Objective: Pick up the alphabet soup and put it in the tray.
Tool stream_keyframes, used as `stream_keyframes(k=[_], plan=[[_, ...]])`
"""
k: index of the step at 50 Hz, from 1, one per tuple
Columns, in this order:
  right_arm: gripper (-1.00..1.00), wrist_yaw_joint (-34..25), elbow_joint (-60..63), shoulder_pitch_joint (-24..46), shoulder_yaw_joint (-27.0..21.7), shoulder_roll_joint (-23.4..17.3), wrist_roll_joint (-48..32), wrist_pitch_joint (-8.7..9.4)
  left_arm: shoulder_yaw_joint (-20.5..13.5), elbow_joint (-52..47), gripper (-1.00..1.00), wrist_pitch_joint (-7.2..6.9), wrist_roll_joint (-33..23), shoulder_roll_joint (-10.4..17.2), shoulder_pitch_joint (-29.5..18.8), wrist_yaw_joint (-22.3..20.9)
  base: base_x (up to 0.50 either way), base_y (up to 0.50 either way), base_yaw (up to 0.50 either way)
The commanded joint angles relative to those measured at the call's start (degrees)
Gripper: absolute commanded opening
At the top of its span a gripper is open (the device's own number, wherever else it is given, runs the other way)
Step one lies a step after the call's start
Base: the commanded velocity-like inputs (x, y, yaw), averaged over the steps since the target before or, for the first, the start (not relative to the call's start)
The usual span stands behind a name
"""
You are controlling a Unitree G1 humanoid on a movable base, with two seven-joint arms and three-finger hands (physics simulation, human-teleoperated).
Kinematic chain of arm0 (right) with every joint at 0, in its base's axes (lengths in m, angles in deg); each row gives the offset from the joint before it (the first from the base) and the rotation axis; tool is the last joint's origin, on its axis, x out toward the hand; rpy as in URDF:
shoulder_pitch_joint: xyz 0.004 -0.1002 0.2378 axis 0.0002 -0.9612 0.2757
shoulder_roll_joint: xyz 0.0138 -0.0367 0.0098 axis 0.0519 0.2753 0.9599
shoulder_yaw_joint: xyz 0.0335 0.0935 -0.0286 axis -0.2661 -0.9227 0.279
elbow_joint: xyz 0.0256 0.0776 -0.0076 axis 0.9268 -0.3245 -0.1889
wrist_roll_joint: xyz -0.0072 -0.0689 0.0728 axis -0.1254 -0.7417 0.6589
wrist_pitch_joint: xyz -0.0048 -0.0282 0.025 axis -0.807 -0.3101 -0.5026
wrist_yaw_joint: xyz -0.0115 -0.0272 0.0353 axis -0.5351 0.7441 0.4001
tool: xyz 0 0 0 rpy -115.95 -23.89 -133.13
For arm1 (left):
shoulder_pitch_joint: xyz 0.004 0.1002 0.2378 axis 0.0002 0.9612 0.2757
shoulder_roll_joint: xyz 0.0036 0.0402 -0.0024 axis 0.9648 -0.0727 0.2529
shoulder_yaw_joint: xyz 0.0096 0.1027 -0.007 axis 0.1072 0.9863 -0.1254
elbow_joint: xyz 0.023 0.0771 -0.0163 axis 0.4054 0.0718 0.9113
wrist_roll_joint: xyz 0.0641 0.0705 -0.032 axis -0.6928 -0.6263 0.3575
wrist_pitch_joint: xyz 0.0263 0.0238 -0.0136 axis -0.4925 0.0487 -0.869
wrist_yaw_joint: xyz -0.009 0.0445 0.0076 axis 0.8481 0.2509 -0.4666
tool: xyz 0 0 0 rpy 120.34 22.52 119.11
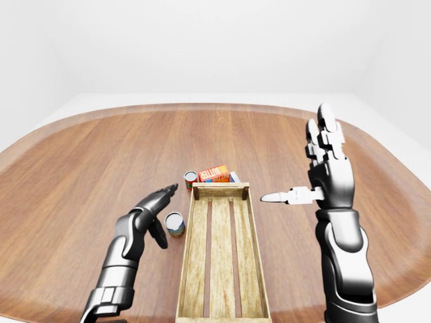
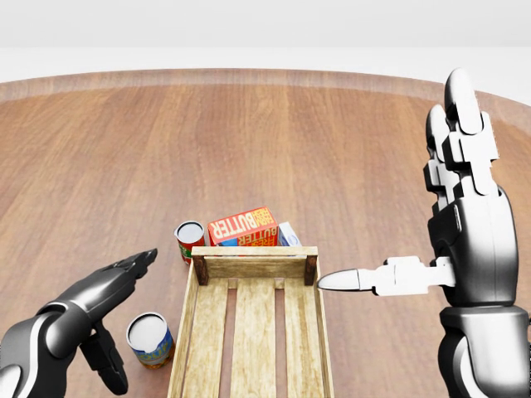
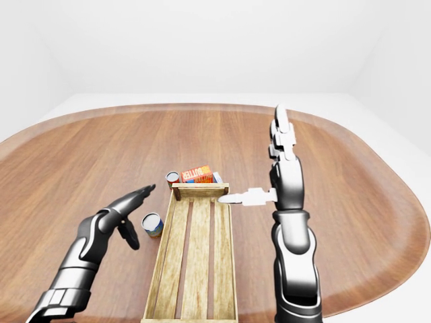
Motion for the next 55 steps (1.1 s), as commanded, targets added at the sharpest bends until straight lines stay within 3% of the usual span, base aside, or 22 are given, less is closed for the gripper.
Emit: stream_keyframes(k=[1, 18, 22, 25, 30, 55], plan=[[1.00, 0.01, -1.77, 0.15, 1.36, -0.28, -2.08, 0.00, 0.48, 3.17, 1.00, 0.94, 0.97, 0.19, -0.74, 1.15, 0.00, 0.00, 0.00], [1.00, -0.37, -1.79, 0.18, 1.16, 0.08, -2.46, 0.00, 0.49, 3.15, 1.00, 0.92, 0.98, 0.20, -0.74, 1.14, 0.00, 0.00, 0.00], [1.00, -0.54, -2.15, 0.19, 1.00, 0.11, -2.45, 0.00, 1.23, 12.78, 1.00, 3.47, 2.04, 0.36, -4.01, 4.07, 0.00, 0.00, 0.00], [1.00, -0.10, -3.27, 0.37, 0.54, 0.36, -1.71, 0.00, 2.61, 25.33, 1.00, 5.29, 2.15, 0.49, -8.43, 8.65, 0.00, 0.00, 0.00], [1.00, 0.16, -2.89, 0.17, 0.59, 0.26, -1.35, 0.00, 3.84, 34.60, 1.00, 5.29, 2.90, 0.87, -12.28, 12.39, 0.00, 0.00, 0.00], [1.00, 0.20, -3.51, 0.49, 1.15, 0.30, -1.22, 0.00, 4.84, 43.92, 1.00, 5.29, 4.75, 1.93, -15.79, 14.99, 0.00, 0.00, 0.00]])
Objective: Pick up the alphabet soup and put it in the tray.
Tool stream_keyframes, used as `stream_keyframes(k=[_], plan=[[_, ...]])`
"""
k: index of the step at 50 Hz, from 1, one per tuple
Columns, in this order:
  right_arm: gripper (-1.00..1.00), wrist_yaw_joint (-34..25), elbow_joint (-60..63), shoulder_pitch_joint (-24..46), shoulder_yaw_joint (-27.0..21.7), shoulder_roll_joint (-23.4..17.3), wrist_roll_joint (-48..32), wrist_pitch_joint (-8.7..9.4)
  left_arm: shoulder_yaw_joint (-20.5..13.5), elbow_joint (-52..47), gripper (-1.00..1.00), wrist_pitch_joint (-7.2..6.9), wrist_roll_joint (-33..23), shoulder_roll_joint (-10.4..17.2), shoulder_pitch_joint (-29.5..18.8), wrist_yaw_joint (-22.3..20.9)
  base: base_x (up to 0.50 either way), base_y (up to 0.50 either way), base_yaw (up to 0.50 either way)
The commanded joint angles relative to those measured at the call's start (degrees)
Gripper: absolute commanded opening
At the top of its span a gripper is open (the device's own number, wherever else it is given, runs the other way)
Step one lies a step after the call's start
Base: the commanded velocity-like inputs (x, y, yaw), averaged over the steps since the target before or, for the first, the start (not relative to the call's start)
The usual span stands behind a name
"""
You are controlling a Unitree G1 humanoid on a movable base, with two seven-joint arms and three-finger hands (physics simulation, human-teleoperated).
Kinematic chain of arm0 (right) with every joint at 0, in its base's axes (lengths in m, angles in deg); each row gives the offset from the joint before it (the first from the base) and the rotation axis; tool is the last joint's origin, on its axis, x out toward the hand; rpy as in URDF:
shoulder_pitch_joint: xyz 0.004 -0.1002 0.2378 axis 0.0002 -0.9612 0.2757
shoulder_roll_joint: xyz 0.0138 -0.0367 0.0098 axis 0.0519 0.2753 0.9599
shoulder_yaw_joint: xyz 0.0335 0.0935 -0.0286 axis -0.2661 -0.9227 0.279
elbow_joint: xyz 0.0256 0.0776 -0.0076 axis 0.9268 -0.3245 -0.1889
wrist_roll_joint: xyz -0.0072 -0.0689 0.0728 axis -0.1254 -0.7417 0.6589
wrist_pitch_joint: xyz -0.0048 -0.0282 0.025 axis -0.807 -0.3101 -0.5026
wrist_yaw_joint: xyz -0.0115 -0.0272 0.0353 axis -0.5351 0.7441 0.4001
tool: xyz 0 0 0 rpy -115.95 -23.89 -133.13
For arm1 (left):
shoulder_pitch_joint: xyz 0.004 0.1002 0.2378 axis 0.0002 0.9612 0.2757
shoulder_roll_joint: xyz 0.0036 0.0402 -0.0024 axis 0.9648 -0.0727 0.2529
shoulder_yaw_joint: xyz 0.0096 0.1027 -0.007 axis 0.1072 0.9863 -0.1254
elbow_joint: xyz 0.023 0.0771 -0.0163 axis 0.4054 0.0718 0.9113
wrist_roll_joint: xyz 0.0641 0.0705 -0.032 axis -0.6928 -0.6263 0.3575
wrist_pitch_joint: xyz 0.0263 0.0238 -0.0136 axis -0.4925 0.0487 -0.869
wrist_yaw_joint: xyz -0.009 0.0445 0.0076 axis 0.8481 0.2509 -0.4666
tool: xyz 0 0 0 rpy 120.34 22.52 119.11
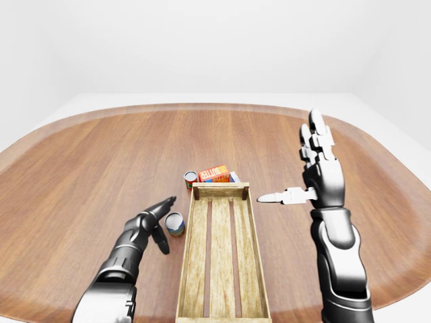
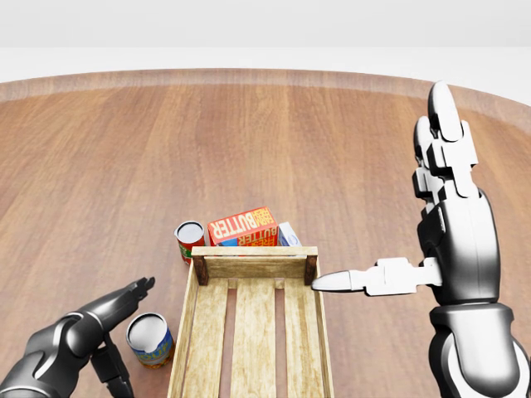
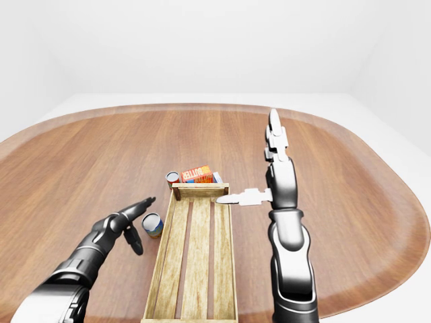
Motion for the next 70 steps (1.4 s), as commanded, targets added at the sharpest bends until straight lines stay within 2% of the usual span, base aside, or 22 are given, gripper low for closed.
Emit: stream_keyframes(k=[1, 18, 35, 48, 60, 61, 62, 63, 64, 65, 70], plan=[[1.00, 0.09, -0.27, 0.17, 0.17, 0.06, 0.10, 0.00, 0.43, 5.26, 1.00, 0.00, 0.79, 0.45, -2.16, 1.30, 0.00, 0.00, 0.00], [1.00, -0.10, -0.38, -0.12, 0.19, 0.05, 0.40, 0.00, 1.25, 11.11, 1.00, 0.00, 0.57, -0.04, -6.87, 1.55, 0.00, 0.00, 0.00], [1.00, -0.02, -1.90, 0.52, 0.09, -0.07, 0.42, 0.00, 1.76, 13.32, 1.00, 0.00, -0.46, -0.98, -7.64, 1.65, 0.00, 0.00, 0.00], [1.00, 0.01, -1.33, 0.34, 0.47, 0.07, 0.22, 0.00, 1.48, 13.84, 1.00, 0.00, -0.39, -0.97, -8.77, -0.72, 0.00, 0.00, 0.00], [1.00, -0.07, -0.60, -0.06, 0.53, 0.14, -0.04, 0.00, 1.42, 14.62, 0.99, 0.00, -0.35, -1.09, -8.75, -0.72, 0.00, 0.00, 0.00], [1.00, -0.05, -0.58, -0.08, 0.55, 0.16, -0.08, 0.00, 1.45, 14.74, 0.88, 0.00, -0.41, -1.10, -8.76, -0.67, 0.00, 0.00, 0.00], [1.00, -0.05, -0.57, -0.09, 0.55, 0.16, -0.08, 0.00, 1.45, 14.74, 0.88, 0.00, -0.41, -1.10, -8.76, -0.67, 0.00, 0.00, 0.00], [1.00, -0.05, -0.49, -0.11, 0.57, 0.15, -0.14, 0.00, 1.47, 14.84, 0.65, 0.00, -0.45, -1.15, -8.79, -0.70, 0.00, 0.00, 0.00], [1.00, -0.09, -0.33, -0.11, 0.56, 0.13, -0.20, 0.00, 1.33, 14.91, -0.29, 0.00, -0.30, -1.21, -8.93, -0.55, 0.00, 0.00, 0.00], [1.00, -0.10, -0.17, -0.09, 0.51, 0.13, -0.21, 0.00, 1.07, 14.87, -1.00, 0.00, 0.06, -1.26, -9.12, -0.62, 0.00, 0.00, 0.00], [1.00, -0.13, 0.39, 0.01, 0.76, 0.21, -0.49, 0.00, 1.32, 15.33, -1.00, 0.00, -0.17, -1.66, -9.42, -0.67, 0.00, 0.00, 0.00]])
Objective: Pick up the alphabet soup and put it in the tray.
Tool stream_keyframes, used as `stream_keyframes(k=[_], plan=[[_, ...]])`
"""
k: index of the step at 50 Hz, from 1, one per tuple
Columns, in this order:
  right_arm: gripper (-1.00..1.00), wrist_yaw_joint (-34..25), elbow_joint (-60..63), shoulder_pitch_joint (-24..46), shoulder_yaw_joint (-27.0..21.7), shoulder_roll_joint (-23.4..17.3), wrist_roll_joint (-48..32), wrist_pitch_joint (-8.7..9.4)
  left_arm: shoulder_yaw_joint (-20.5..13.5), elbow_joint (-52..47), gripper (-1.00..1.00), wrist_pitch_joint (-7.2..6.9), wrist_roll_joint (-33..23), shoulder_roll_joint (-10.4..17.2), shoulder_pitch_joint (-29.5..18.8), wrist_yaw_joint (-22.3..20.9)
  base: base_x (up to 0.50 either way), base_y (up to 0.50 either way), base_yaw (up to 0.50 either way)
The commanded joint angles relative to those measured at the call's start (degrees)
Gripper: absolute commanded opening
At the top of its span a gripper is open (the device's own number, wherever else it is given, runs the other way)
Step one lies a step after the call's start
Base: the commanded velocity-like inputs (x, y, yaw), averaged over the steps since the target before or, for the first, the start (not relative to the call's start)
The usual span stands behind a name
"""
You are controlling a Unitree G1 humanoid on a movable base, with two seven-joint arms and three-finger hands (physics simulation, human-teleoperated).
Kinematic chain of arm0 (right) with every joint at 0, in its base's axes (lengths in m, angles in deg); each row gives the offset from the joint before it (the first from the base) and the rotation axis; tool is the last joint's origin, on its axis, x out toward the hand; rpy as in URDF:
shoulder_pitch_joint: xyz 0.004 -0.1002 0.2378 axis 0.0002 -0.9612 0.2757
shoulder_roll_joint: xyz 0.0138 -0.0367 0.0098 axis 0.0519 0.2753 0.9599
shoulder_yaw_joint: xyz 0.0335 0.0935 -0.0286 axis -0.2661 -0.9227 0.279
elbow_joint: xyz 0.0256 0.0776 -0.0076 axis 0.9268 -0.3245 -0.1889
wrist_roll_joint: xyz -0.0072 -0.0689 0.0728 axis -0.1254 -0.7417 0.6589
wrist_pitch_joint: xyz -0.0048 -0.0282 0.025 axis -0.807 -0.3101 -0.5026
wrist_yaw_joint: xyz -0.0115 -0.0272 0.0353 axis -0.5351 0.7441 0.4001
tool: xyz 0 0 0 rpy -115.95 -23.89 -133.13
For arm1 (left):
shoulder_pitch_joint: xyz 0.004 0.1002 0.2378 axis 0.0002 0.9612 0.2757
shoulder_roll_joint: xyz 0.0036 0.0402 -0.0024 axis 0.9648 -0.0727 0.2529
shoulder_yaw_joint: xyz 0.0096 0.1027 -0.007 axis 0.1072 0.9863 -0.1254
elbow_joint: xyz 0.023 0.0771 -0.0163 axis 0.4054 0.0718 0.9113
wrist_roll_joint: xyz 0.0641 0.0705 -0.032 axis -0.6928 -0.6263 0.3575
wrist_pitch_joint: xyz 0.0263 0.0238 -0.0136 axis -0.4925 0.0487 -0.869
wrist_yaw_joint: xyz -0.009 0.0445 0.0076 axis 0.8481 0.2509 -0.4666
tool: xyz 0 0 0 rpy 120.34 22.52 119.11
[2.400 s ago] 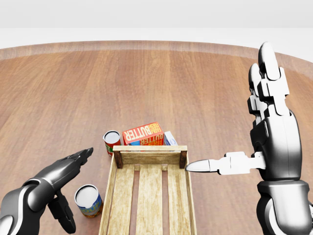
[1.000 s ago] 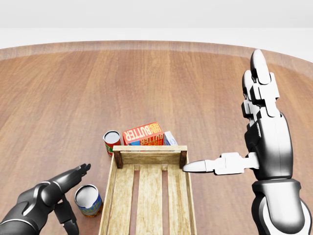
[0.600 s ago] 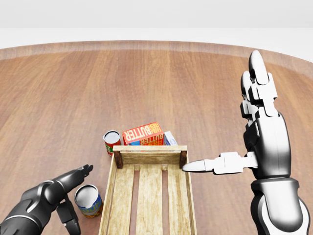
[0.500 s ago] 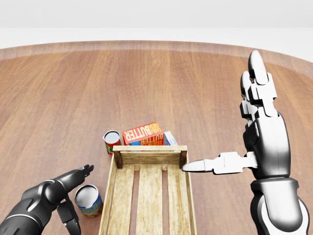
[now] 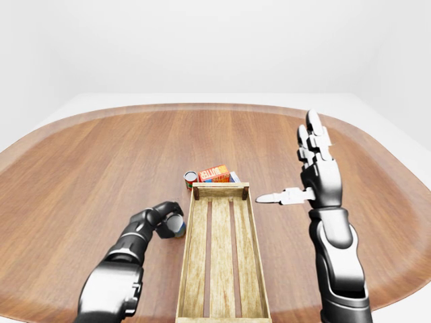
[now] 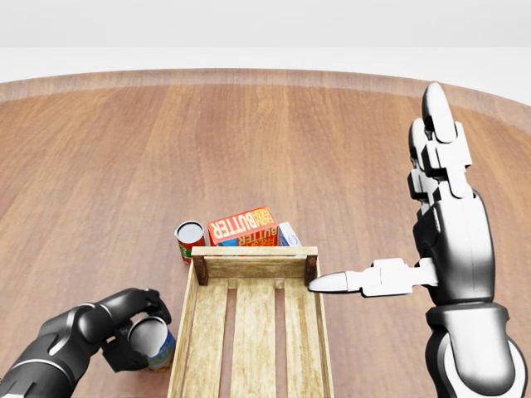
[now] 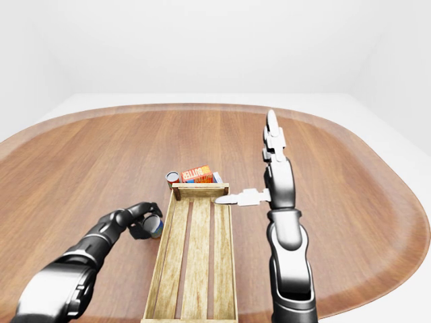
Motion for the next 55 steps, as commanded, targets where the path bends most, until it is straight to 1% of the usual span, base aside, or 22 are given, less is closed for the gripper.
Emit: stream_keyframes(k=[1, 12, 17, 20, 21, 23, 26, 29, 34, 36, 37, 43, 44, 45, 48, 49, 52, 53, 54, 55], plan=[[1.00, -0.07, 0.96, -0.02, 0.27, 0.10, -0.44, 0.00, 0.08, 0.81, -1.00, 0.00, -0.35, -0.54, -0.46, -0.38, 0.00, 0.00, 0.00], [1.00, -0.08, -0.20, 0.20, 0.45, 0.22, -0.29, 0.00, 0.10, 0.67, -1.00, 0.00, -0.63, -0.55, 0.18, -0.03, 0.00, 0.00, 0.00], [1.00, -0.17, 0.01, 0.00, 0.19, 0.11, -0.21, 0.00, 0.33, 0.67, -1.00, 0.00, -0.93, -0.56, 1.21, 1.15, 0.00, 0.00, 0.00], [1.00, -0.18, 0.74, -0.53, 0.41, 0.28, -0.24, 0.00, 0.08, -0.58, -1.00, 0.00, -0.65, 0.43, 1.88, 1.01, 0.00, 0.00, 0.00], [1.00, -0.19, 0.74, -0.61, 0.43, 0.29, -0.26, 0.00, 0.17, -0.24, -1.00, 0.00, -0.76, 0.47, 2.47, 2.01, 0.00, 0.00, 0.00], [1.00, -0.25, 0.48, -0.66, 0.39, 0.27, -0.18, 0.00, 0.34, -0.38, -1.00, 0.00, -1.09, 1.57, 4.37, 2.23, 0.00, 0.00, 0.00], [1.00, -0.35, 0.52, -0.46, 0.41, 0.22, -0.16, 0.00, -0.07, -0.68, -1.00, 0.00, -0.84, 2.62, 5.17, 2.64, 0.00, 0.00, 0.00], [1.00, -0.38, 0.26, -0.36, 0.38, 0.25, -0.05, 0.00, -0.27, -1.71, -1.00, 0.00, -0.64, 3.72, 6.59, 2.32, 0.00, 0.00, 0.00], [1.00, -0.34, -1.20, 0.30, 1.42, 0.59, -0.11, 0.00, -1.08, -4.98, -1.00, 0.00, -0.18, 5.84, 7.23, 1.58, 0.00, 0.00, 0.00], [1.00, -0.40, -1.47, 0.61, 1.33, 0.55, 0.06, 0.00, -1.64, -7.48, -1.00, 0.00, 0.14, 6.68, 7.45, 0.72, 0.00, 0.00, 0.00], [1.00, -0.27, -1.63, 0.78, 1.17, 0.63, 0.29, 0.00, -2.15, -10.26, -1.00, 0.00, 0.38, 7.42, 7.75, -0.46, 0.00, 0.00, 0.00], [1.00, -0.30, -2.43, 0.68, 2.27, 0.82, -0.04, 0.00, -3.57, -19.40, -1.00, 0.00, -0.26, 8.23, 7.95, -4.62, 0.00, 0.00, 0.00], [1.00, -0.43, -2.30, 0.74, 1.96, 0.71, 0.13, 0.00, -4.23, -24.81, -1.00, 0.00, 0.25, 8.16, 8.94, -7.80, 0.00, 0.00, 0.00], [1.00, -0.47, -2.16, 0.83, 1.70, 0.65, 0.26, 0.00, -4.68, -28.75, -1.00, 0.00, 0.10, 7.95, 9.91, -9.73, 0.00, 0.00, 0.00], [1.00, -0.27, -1.80, 0.66, 1.62, 0.70, 0.33, 0.00, -5.46, -33.95, -1.00, -0.03, -1.40, 7.46, 10.70, -11.90, 0.00, 0.00, 0.00], [1.00, -0.25, -1.92, 0.58, 1.62, 0.69, 0.31, 0.00, -5.81, -35.19, -1.00, -0.17, -1.56, 7.33, 10.78, -12.52, 0.00, 0.00, 0.00], [1.00, -0.39, -1.67, 0.40, 1.61, 0.60, 0.26, 0.00, -6.87, -39.54, -1.00, -1.39, -2.06, 7.28, 11.41, -14.35, 0.00, 0.00, 0.00], [1.00, -0.44, -1.49, 0.37, 1.55, 0.57, 0.24, 0.00, -7.07, -40.58, -1.00, -1.58, -2.28, 7.30, 11.65, -14.72, 0.00, 0.00, 0.00], [1.00, -0.60, -1.13, 0.39, 1.26, 0.40, 0.33, 0.00, -7.65, -44.52, -1.00, -2.38, -2.25, 7.42, 12.28, -16.43, 0.00, 0.00, 0.00], [1.00, -0.66, -1.09, 0.44, 1.15, 0.36, 0.35, 0.00, -7.94, -46.26, -1.00, -2.71, -2.32, 7.37, 12.60, -17.42, 0.00, 0.00, 0.00]])
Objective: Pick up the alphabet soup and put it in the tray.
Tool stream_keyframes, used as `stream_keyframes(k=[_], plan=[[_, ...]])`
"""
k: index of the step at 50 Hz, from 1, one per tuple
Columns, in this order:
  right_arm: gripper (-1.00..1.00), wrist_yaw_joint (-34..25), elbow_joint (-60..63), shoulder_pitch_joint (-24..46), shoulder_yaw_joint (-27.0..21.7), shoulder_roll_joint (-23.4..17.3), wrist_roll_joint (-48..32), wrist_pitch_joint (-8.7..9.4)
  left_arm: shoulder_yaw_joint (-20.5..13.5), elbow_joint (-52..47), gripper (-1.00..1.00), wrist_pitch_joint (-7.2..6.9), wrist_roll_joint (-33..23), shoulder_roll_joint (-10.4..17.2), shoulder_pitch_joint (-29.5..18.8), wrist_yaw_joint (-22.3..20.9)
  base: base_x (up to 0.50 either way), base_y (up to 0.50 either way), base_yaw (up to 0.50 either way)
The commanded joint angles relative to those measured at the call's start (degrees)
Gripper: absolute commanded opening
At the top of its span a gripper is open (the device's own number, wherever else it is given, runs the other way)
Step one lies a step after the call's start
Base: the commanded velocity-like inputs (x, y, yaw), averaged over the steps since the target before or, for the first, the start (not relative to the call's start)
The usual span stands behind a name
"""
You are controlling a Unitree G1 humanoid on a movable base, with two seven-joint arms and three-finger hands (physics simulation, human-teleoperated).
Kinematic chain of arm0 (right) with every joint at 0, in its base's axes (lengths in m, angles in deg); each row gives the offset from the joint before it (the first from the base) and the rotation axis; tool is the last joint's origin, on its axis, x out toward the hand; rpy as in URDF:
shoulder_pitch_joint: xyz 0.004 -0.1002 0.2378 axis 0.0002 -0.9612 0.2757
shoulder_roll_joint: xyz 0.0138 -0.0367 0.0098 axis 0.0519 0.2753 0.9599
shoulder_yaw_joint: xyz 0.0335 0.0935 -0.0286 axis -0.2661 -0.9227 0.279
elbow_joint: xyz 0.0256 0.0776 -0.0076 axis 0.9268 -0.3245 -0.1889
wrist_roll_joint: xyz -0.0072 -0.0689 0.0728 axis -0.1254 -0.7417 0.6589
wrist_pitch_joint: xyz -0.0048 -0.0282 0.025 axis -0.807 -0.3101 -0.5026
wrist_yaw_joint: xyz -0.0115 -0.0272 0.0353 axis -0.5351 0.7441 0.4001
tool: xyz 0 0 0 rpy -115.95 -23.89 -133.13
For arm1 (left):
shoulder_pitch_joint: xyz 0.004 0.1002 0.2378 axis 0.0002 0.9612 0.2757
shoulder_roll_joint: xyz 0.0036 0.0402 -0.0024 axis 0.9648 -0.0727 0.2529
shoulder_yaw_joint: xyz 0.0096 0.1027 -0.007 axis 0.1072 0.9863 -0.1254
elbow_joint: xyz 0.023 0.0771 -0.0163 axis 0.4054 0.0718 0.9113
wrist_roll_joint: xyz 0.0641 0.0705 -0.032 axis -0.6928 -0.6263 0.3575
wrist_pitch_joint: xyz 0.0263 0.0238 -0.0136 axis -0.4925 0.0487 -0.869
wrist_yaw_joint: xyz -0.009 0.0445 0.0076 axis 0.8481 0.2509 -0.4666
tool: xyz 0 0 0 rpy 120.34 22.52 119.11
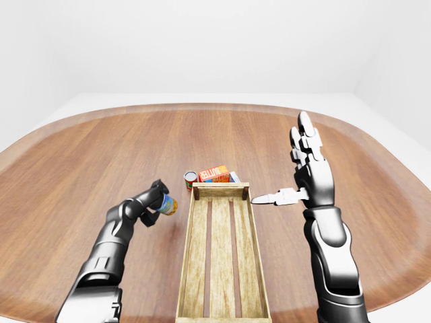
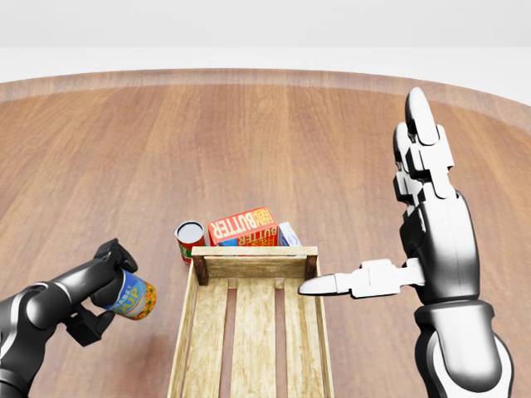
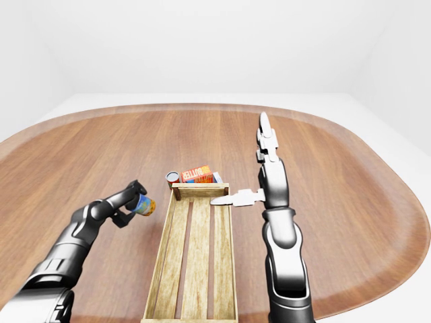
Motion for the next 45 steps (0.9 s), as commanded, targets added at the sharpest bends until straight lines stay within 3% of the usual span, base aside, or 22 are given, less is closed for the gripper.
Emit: stream_keyframes(k=[1, 4, 8, 15, 24, 25, 27, 29, 34, 45], plan=[[1.00, -0.34, 0.48, 0.05, -0.50, -0.28, 0.23, 0.00, -4.59, -21.50, -1.00, -1.81, -5.93, 0.72, 3.04, -8.87, 0.00, 0.00, 0.00], [1.00, -0.22, 1.41, 0.07, -0.78, -0.14, 1.18, 0.00, -5.30, -29.11, -1.00, -2.65, -6.02, 0.71, 3.78, -12.03, 0.00, 0.00, 0.00], [1.00, -0.23, 0.62, 0.14, -1.06, -0.34, 1.71, 0.00, -6.93, -38.29, -1.00, -4.35, -6.24, 0.79, 4.07, -12.03, 0.00, 0.00, 0.00], [1.00, -0.49, 2.92, -0.04, -1.40, -0.61, 1.53, 0.00, -7.46, -43.95, -1.00, -4.32, -6.05, 0.60, 3.07, -12.03, 0.00, 0.00, 0.00], [1.00, -0.55, 3.42, -0.01, -1.89, -0.70, 2.01, 0.00, -6.47, -46.97, -1.00, -1.17, -5.29, -0.73, 2.36, -12.03, 0.00, 0.00, 0.00], [1.00, -0.74, 3.53, 0.02, -2.07, -0.96, 1.97, 0.00, -6.33, -46.73, -1.00, -2.08, -6.13, -0.69, 0.62, -12.03, 0.00, 0.00, 0.00], [1.00, -0.92, 3.67, 0.16, -2.18, -1.12, 1.87, 0.00, -5.91, -47.12, -1.00, -0.87, -6.39, -0.35, 0.04, -12.03, 0.00, 0.00, 0.00], [1.00, -1.14, 4.26, 0.71, -2.36, -1.39, 1.66, 0.00, -5.24, -48.78, -1.00, -0.57, -6.99, -0.74, -0.74, -12.03, 0.00, 0.00, 0.00], [1.00, -1.07, 5.88, 1.05, -2.73, -1.44, 1.57, 0.00, -3.61, -49.74, -1.00, 1.21, -7.59, -3.25, 0.49, -12.03, 0.00, 0.00, 0.00], [1.00, -0.04, 5.98, -0.59, -0.90, -1.08, -0.36, 0.00, 2.53, -46.77, -1.00, 1.21, -10.84, -10.66, 1.03, -12.03, 0.00, 0.00, 0.00]])
